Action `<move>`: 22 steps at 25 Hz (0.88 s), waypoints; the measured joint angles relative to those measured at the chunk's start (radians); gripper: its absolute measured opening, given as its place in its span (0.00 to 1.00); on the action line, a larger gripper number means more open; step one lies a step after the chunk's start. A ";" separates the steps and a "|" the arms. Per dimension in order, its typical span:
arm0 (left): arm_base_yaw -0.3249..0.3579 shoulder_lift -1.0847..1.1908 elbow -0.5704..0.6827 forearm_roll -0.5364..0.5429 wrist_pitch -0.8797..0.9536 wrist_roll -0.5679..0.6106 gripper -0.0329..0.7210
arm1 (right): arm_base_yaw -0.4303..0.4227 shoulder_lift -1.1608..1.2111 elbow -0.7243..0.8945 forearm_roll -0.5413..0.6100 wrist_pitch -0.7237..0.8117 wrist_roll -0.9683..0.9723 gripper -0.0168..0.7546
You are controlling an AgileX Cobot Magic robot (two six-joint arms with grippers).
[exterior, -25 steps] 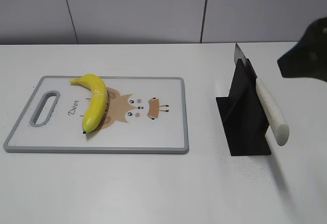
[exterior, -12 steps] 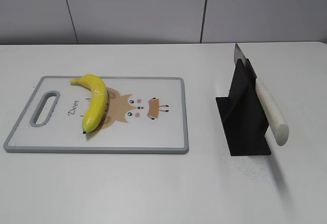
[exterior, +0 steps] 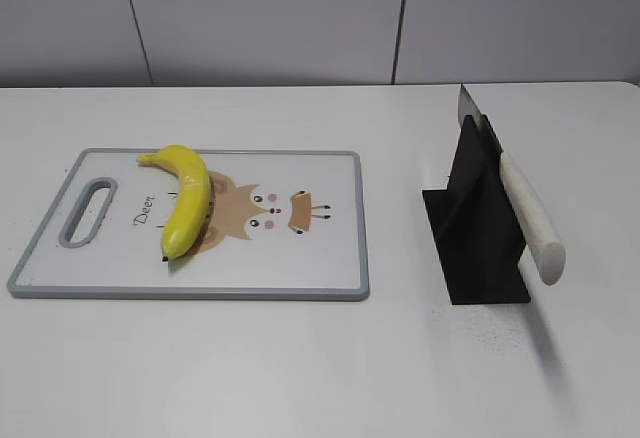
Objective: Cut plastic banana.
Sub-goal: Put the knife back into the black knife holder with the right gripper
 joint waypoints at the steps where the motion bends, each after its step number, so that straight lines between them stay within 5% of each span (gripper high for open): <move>1: 0.000 0.000 0.000 0.000 0.000 0.000 0.82 | 0.000 -0.021 0.002 0.000 0.015 0.000 0.74; 22: 0.000 -0.001 0.000 -0.002 0.000 0.000 0.82 | 0.000 -0.222 0.031 0.005 0.057 0.000 0.74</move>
